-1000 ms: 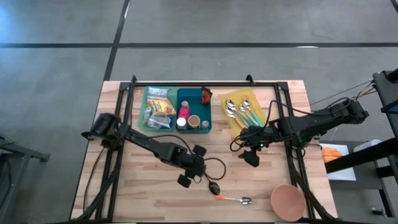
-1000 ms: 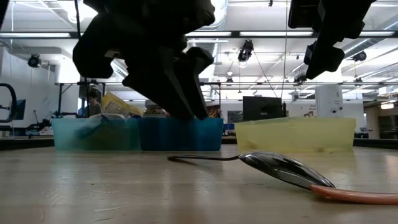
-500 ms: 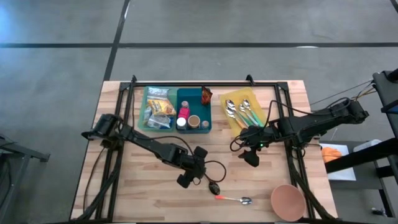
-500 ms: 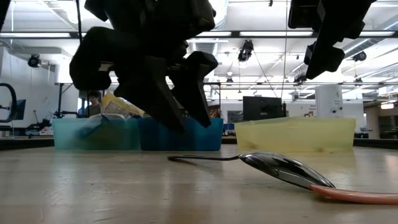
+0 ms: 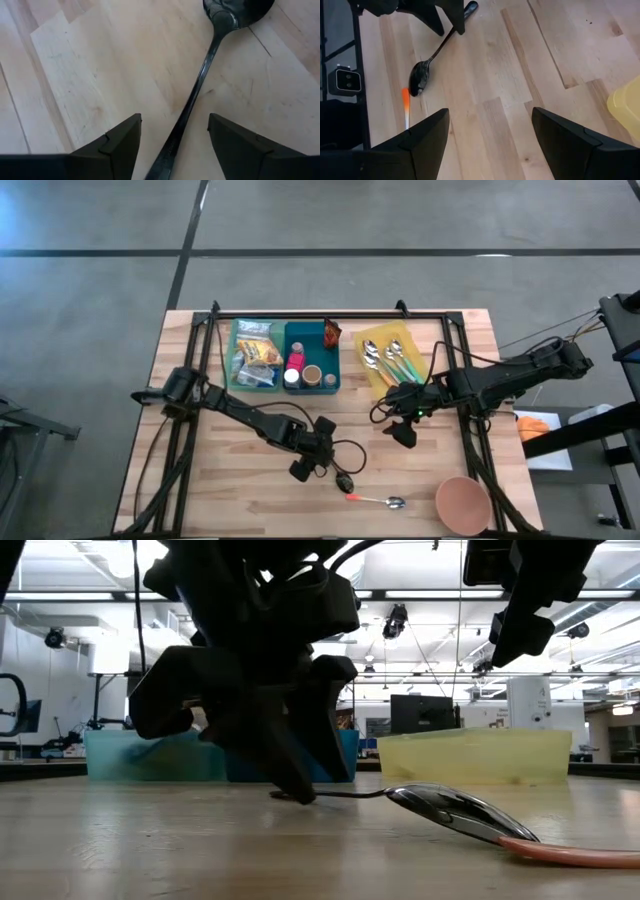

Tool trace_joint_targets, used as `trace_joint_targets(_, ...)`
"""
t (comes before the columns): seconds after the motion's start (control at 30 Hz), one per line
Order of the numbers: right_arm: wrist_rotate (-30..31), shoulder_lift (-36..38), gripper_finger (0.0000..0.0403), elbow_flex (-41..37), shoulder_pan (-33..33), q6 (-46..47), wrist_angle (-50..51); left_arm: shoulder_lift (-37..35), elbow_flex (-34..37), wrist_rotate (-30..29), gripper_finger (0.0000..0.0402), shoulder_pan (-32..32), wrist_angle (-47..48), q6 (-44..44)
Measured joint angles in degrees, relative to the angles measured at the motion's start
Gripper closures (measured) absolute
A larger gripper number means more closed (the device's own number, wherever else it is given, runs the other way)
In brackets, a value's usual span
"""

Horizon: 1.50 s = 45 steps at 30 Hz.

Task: Pick & Place Food Item
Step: Put the black spoon into the yellow bin

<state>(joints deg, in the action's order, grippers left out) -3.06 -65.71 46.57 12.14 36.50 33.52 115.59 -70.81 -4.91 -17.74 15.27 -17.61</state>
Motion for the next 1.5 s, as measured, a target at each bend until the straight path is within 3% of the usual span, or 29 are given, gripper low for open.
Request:
trace_joint_targets(0.4,0.03,-0.02,0.0119,0.0,0.0,0.54,0.0,0.05,0.29,1.66,0.0277,1.63,-0.2,2.37)
trace_joint_targets(0.53,0.03,0.0,0.0119,-0.02,0.0,0.43,0.03,0.54,1.52,4.4,0.0289,2.26,-0.8,2.99)
trace_joint_targets(0.9,0.03,0.0,0.0119,-0.03,-0.02,0.38,0.06,0.72,1.66,4.92,0.0293,2.26,-1.4,0.9)
trace_joint_targets(1.17,0.03,-0.02,0.0119,-0.02,-0.02,-0.03,0.07,0.76,1.62,4.55,0.0384,2.21,-1.81,1.01)
trace_joint_targets(1.5,0.01,-0.01,0.0119,-0.02,0.0,0.5,0.07,-1.37,1.88,4.57,0.0398,2.26,-0.75,10.72)
